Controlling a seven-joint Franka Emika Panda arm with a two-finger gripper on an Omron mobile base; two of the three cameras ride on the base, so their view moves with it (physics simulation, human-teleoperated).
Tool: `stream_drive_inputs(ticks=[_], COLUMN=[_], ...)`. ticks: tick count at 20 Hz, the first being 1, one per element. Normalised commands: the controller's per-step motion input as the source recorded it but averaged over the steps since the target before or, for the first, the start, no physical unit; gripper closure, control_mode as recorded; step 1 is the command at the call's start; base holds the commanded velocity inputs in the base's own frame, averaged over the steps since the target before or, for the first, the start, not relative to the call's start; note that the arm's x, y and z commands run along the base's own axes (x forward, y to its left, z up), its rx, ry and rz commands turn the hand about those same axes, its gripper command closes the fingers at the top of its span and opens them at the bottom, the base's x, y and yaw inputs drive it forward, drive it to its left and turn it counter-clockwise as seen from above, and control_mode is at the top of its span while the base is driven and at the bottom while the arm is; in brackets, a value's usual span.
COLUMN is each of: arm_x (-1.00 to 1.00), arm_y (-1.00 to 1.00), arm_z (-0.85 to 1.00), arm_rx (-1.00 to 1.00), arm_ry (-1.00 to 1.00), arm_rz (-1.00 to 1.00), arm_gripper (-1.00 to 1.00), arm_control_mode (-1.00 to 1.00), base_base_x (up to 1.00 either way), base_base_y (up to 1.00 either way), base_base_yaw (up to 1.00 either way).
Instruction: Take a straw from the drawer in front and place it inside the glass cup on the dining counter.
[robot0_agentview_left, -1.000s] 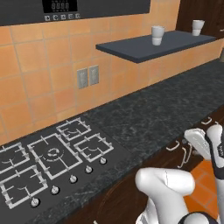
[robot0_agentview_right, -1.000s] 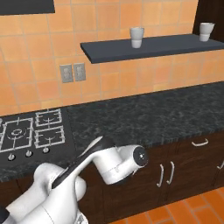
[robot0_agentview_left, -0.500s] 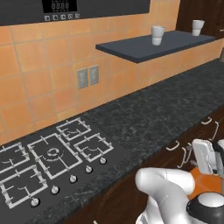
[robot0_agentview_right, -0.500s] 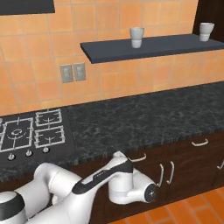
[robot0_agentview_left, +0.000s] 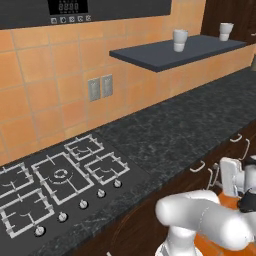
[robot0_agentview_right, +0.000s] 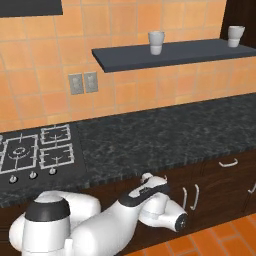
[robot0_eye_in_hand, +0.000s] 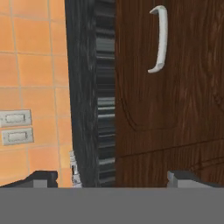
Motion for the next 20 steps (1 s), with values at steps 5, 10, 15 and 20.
stream_drive_inputs(ticks=[5,10,15,20], arm_x=[0.39,0.43,0.34,0.36], arm_y=[-0.16,-0.03,0.00,0.00], arm_z=[-0.41,-0.27,-0.11,-0.29], arm_rx=[0.10,0.08,0.03,0.01], arm_ry=[-0.01,0.00,0.00,0.00], arm_rz=[0.00,0.00,0.00,0.00], arm_gripper=[-1.00,-1.00,-1.00,-1.00], arm_control_mode=[-1.00,-1.00,-1.00,-1.00], base_base_x=[0.00,0.00,0.00,0.00], base_base_y=[0.00,0.00,0.00,0.00], base_base_yaw=[0.00,0.00,0.00,0.00])
